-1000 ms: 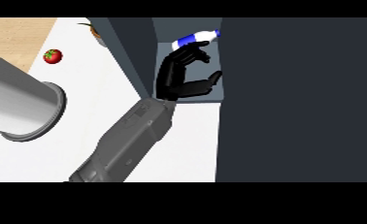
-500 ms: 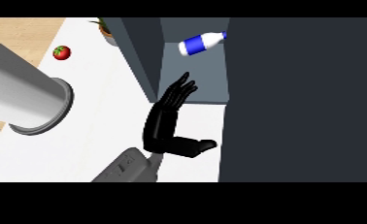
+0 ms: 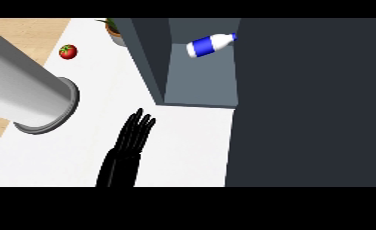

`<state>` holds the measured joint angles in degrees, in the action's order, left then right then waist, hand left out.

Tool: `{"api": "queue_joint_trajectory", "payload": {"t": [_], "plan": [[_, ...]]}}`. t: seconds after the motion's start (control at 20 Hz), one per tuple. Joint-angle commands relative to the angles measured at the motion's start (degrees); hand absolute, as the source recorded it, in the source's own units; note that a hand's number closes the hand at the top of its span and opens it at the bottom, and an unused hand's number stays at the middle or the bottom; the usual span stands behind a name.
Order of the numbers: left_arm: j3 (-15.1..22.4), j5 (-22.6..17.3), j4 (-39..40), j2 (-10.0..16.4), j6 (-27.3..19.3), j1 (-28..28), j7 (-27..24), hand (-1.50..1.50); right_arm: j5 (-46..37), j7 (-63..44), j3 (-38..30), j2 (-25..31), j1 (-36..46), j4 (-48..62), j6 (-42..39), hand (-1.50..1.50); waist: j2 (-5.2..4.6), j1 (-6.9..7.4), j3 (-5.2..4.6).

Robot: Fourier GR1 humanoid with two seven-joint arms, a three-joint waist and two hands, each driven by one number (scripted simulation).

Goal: Pick up the bottled water, place it into the cabinet and close the cabinet

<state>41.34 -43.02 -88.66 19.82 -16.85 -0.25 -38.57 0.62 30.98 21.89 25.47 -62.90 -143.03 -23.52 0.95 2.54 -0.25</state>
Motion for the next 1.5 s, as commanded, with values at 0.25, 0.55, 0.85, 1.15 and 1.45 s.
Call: {"api": "queue_joint_trajectory", "payload": {"t": [0.25, 0.55, 0.85, 1.15, 1.45], "plan": [[-3.5, -1.34, -8.84, 13.42, 7.46, 13.17, -6.21, -1.5, -11.79, -6.26, 2.73, 8.31, 7.13, -12.05, -3.32, 1.5, 0.13, 0.37, -0.24], [-9.33, -4.71, -12.89, 21.92, 14.08, 19.15, -9.54, -1.5, -11.16, -13.94, 12.72, 5.29, 13.14, -10.78, -0.36, 1.5, -0.53, 1.22, -0.35], [-11.84, -5.68, -12.11, 27.05, 21.79, 24.28, -13.61, -1.5, -8.5, -24.93, 20.03, 3.41, 20.36, -7.29, 0.86, 1.5, -1.43, 2.3, -0.33], [-14.71, -7.57, -11.25, 31.02, 26.89, 24.97, -14.22, -1.5, -6.83, -27.29, 17.7, 4.92, 33.05, -5.35, -1.41, 1.5, -1.94, 5.25, -0.57], [-15.9, -7.99, -11.75, 32.6, 27.79, 25.61, -14.12, -1.5, -4.7, -32.47, 19.3, 3.78, 40.05, -1.07, -0.69, 1.5, -2.16, 6.7, -0.8]]}}
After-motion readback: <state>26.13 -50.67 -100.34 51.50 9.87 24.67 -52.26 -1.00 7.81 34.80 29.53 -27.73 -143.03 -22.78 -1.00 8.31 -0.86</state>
